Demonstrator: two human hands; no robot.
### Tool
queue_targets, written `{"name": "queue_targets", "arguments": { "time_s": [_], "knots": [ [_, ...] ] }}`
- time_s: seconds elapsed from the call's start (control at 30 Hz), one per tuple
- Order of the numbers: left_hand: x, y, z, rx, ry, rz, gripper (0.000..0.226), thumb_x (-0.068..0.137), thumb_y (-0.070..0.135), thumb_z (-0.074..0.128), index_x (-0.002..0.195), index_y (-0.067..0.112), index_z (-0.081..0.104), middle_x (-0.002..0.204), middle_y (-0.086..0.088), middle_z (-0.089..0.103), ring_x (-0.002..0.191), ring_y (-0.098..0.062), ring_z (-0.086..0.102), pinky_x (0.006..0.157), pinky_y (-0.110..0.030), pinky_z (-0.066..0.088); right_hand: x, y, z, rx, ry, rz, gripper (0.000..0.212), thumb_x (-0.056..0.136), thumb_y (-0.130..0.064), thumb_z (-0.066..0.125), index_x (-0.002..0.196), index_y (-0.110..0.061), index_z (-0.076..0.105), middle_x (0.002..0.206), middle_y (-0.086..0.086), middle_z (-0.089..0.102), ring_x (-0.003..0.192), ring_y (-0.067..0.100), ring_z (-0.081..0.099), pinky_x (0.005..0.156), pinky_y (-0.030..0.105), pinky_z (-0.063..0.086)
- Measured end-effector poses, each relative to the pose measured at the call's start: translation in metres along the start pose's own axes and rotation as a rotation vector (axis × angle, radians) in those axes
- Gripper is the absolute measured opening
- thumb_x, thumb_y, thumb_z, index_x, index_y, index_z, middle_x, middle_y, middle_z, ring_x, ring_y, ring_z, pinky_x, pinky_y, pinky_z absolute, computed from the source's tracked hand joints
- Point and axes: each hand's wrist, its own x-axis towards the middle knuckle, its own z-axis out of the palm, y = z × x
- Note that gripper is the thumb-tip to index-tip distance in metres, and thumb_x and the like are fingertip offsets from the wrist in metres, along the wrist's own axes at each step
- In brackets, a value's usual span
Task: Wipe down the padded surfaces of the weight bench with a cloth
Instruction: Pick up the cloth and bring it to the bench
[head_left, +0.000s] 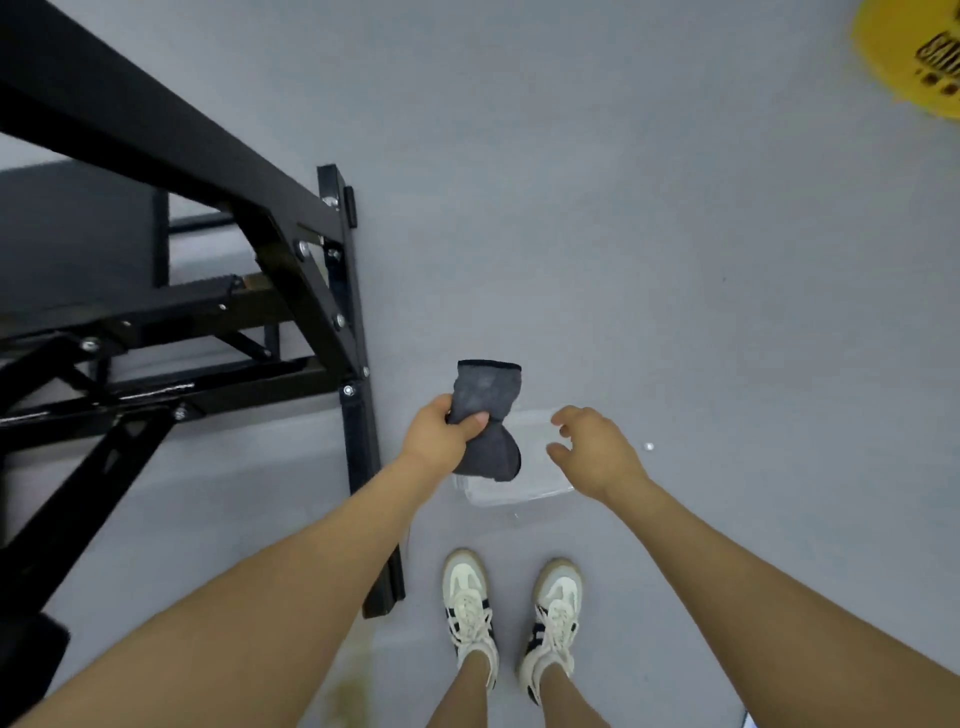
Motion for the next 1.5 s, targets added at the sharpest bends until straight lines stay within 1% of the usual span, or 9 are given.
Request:
{"name": "queue_targets", "arguments": {
  "time_s": [0.2,0.37,0.53,0.73,0.9,1.1,1.23,1.4,1.5],
  "knots": [
    [-0.126,0.083,-0.035,-0.289,-0.034,0.09,0.016,0.092,0.018,0.057,0.104,0.009,0.061,0.102,-0.01,0.068,0.1,-0.028,0.063,0.087,-0.039,0.051,-0.11,-0.074,-0.072,0.187,0.065,-0.122,0.036,0.096,-0.037,0.047,0.113,-0.007,0.057,0.108,0.008,0.063,0.099,0.024,0.058,0.078,0.03,0.044],
    [-0.241,0.1,-0.049,-0.53,-0.056,0.171,0.026,0.096,0.019,0.048,0.116,0.005,0.058,0.11,-0.013,0.067,0.102,-0.027,0.063,0.087,-0.039,0.051,-0.201,-0.114,-0.102,0.543,-0.14,-0.162,0.059,0.094,-0.048,0.044,0.099,0.008,0.061,0.088,0.019,0.065,0.075,0.025,0.058,0.067,0.031,0.045],
    [-0.361,0.073,-0.045,-0.701,0.136,0.191,0.029,0.097,0.023,0.047,0.12,0.008,0.056,0.12,-0.013,0.062,0.102,-0.022,0.061,0.081,-0.034,0.052,-0.303,-0.128,-0.096,0.709,-0.091,-0.381,0.011,0.088,-0.011,0.063,0.086,-0.001,0.06,0.083,0.014,0.064,0.068,0.021,0.059,0.055,0.024,0.048],
    [-0.498,0.037,-0.052,-0.918,0.192,0.187,0.046,0.091,0.054,0.043,0.097,0.015,0.066,0.081,-0.001,0.073,0.073,-0.015,0.068,0.058,-0.027,0.052,-0.419,-0.15,-0.073,0.648,-0.119,-0.546,0.008,0.083,-0.005,0.068,0.089,-0.009,0.065,0.09,0.011,0.066,0.081,0.023,0.062,0.076,0.035,0.053],
    [-0.57,-0.007,-0.074,-0.917,0.433,0.165,0.035,0.093,0.015,0.056,0.126,0.005,0.051,0.12,-0.015,0.061,0.083,-0.022,0.063,0.055,-0.031,0.051,-0.5,-0.174,-0.049,0.655,-0.193,-0.586,0.006,0.086,-0.012,0.066,0.081,-0.01,0.065,0.08,0.007,0.066,0.072,0.018,0.062,0.063,0.028,0.052],
    [-0.655,-0.069,-0.123,-1.082,0.471,0.266,0.022,0.099,0.029,0.042,0.105,0.016,0.059,0.114,-0.01,0.062,0.089,-0.025,0.062,0.067,-0.036,0.05,-0.561,-0.206,-0.001,0.533,-0.078,-0.563,0.019,0.088,-0.018,0.064,0.085,0.0,0.067,0.085,0.011,0.063,0.076,0.021,0.057,0.069,0.031,0.049],
    [-0.716,-0.121,-0.17,-1.066,0.548,0.225,0.038,0.099,0.031,0.043,0.134,0.017,0.045,0.128,-0.013,0.056,0.105,-0.033,0.058,0.076,-0.041,0.05,-0.606,-0.241,0.073,0.144,-0.021,-0.573,0.025,0.088,-0.017,0.061,0.065,-0.011,0.052,0.069,0.005,0.05,0.069,0.019,0.047,0.06,0.026,0.036],
    [-0.768,-0.184,-0.219,-0.896,0.614,0.185,0.038,0.099,0.031,0.042,0.13,0.011,0.05,0.122,-0.015,0.059,0.1,-0.03,0.059,0.086,-0.04,0.049,-0.673,-0.272,0.182,0.356,-0.438,-0.452,0.047,0.098,-0.042,0.042,0.111,0.0,0.06,0.104,0.02,0.065,0.099,0.034,0.059,0.089,0.039,0.044],
    [-0.784,-0.207,-0.236,-0.782,0.595,0.16,0.038,0.099,0.033,0.04,0.131,0.014,0.048,0.122,-0.015,0.06,0.107,-0.03,0.058,0.094,-0.044,0.048,-0.697,-0.276,0.221,0.65,-0.655,-0.345,0.052,0.095,-0.052,0.037,0.12,-0.011,0.057,0.108,0.012,0.066,0.096,0.027,0.063,0.074,0.038,0.051]
  ]
}}
